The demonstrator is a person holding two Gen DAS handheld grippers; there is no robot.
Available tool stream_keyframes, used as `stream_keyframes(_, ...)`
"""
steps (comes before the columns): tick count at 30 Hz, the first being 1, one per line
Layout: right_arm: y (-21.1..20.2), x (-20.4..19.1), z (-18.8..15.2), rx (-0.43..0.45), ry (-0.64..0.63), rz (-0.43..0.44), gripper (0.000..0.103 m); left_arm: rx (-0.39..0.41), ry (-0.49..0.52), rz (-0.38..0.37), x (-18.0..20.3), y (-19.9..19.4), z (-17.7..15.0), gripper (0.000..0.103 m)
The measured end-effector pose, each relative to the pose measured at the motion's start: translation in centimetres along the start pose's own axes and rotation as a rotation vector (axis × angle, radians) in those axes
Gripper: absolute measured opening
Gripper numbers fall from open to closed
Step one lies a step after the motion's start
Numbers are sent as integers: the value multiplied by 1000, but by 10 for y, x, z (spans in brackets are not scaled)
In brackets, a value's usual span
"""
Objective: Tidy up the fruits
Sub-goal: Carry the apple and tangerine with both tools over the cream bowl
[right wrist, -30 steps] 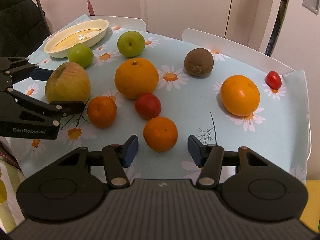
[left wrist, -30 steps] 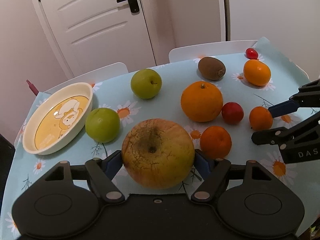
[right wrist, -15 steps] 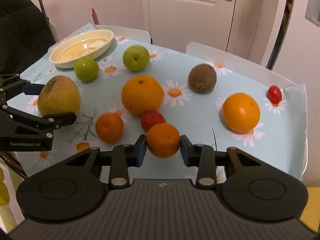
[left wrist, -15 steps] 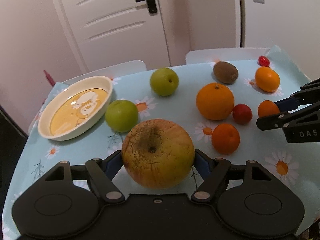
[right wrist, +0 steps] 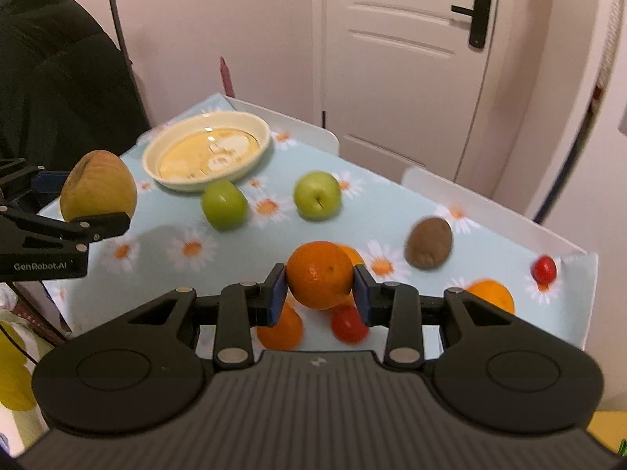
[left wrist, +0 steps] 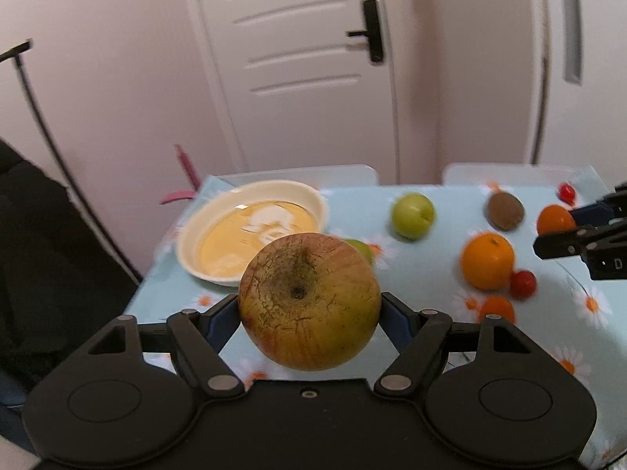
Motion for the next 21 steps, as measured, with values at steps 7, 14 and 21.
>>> stream_keyframes(7,17,-29,35,30,-2,21,51,32,-11,59,-53,0,24,79)
stream_keyframes(14,46,-58,74,52,26,4,51,51,3,41,-100,22,45,79)
stream_keyframes(21,93,-78,102,51,89,-50,51,55,34,-26,-129,66,62,79)
Point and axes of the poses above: each gripper's, at about its wrist camera, not at the fingertips, and y roughly the way its jaws point, x to its right, z to its top, the point moved 9 cm from there along y, roughly the way its jaws point, and after that the axes turned 14 degrees about x, right-handed, at the moved point
